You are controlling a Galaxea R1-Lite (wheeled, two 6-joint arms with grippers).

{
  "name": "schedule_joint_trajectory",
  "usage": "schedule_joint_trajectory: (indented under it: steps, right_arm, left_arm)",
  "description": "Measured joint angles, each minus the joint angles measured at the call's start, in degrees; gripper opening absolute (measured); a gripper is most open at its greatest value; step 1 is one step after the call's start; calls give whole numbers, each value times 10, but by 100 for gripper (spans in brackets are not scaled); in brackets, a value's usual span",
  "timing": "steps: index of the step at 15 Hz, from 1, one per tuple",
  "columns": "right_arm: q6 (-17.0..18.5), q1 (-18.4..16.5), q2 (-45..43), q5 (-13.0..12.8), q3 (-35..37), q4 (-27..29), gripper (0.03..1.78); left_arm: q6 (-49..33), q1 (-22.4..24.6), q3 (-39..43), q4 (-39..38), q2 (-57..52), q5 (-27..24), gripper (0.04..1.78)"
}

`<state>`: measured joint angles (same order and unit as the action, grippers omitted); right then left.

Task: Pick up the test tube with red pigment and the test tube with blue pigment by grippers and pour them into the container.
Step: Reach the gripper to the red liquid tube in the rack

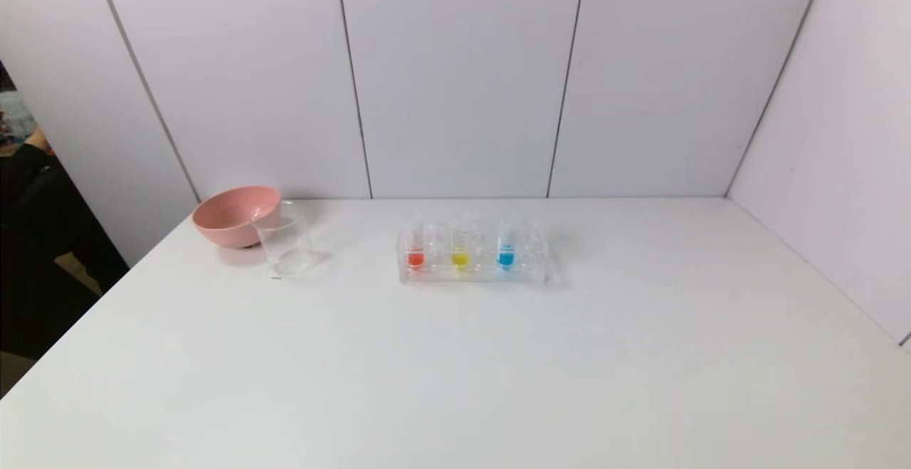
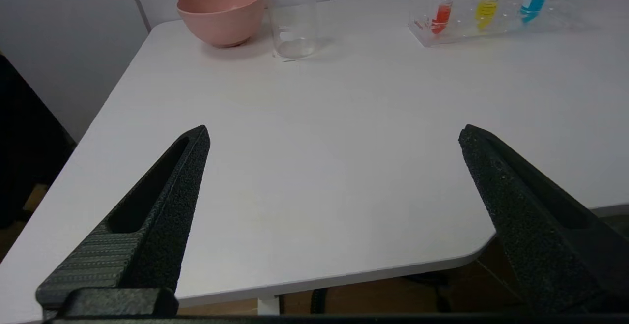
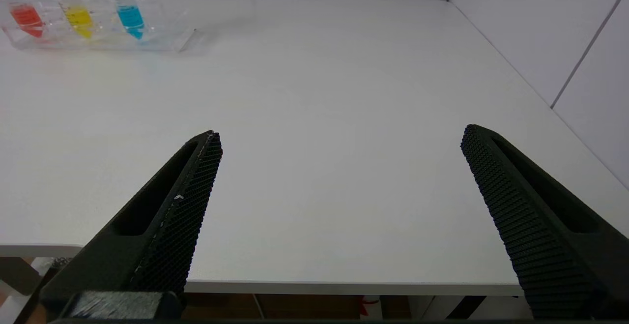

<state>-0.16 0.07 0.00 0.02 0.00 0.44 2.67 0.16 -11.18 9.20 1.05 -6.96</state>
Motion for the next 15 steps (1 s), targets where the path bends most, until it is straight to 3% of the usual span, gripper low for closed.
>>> schedule_joint_trajectory:
  steps: [6, 11, 15]
  right_arm:
    - [0, 0, 0, 0, 0, 0, 177]
    - [0, 0, 0, 0, 0, 0, 177]
    - [0, 0, 0, 0, 0, 0, 177]
  left_arm:
    - [-41, -8, -108, -14, 118, -41, 177]
    - [-45, -24, -170, -82, 246, -46, 177]
    - [-46, -26, -213, -153, 358, -79, 177]
